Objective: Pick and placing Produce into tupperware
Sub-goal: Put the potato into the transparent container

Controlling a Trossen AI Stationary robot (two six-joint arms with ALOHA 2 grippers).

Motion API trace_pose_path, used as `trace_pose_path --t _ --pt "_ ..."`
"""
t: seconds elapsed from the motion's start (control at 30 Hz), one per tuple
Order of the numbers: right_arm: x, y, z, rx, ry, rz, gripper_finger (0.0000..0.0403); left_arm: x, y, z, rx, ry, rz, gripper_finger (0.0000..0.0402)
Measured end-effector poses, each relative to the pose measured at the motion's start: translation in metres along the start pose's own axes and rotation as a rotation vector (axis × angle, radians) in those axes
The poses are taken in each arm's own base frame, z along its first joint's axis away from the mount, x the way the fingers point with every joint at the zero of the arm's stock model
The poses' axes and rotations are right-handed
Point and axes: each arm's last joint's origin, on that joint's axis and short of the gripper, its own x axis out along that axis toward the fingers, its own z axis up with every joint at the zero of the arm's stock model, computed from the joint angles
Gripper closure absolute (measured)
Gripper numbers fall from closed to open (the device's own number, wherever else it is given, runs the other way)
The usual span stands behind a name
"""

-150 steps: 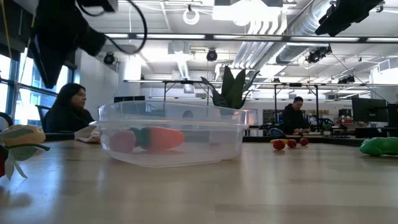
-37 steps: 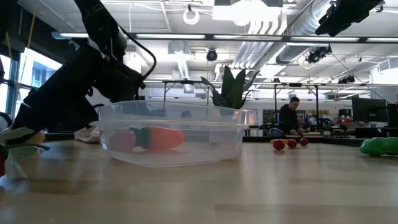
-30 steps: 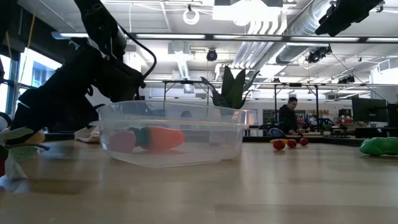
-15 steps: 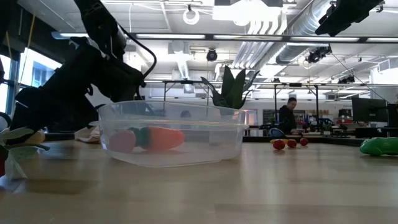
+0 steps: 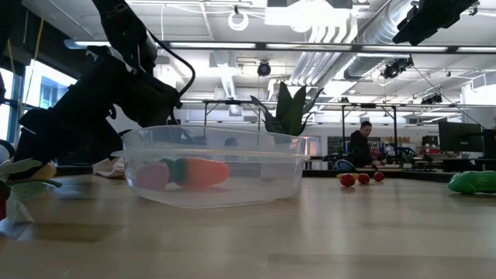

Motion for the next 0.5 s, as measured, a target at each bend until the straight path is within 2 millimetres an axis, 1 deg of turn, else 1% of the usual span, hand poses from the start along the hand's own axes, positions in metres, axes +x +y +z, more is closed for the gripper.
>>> trace_pose_path --t 0.27,0.5 --pt "0.0 0.0 0.0 0.0 0.0 0.0 0.0402 0.0 0.0 0.0002 0.0 -0.002 0.0 0.0193" --pt "0.0 0.0 0.0 0.0 0.0 0.0 0.0402 0.0 0.0001 0.0002 0.0 -0.003 0.001 0.0193"
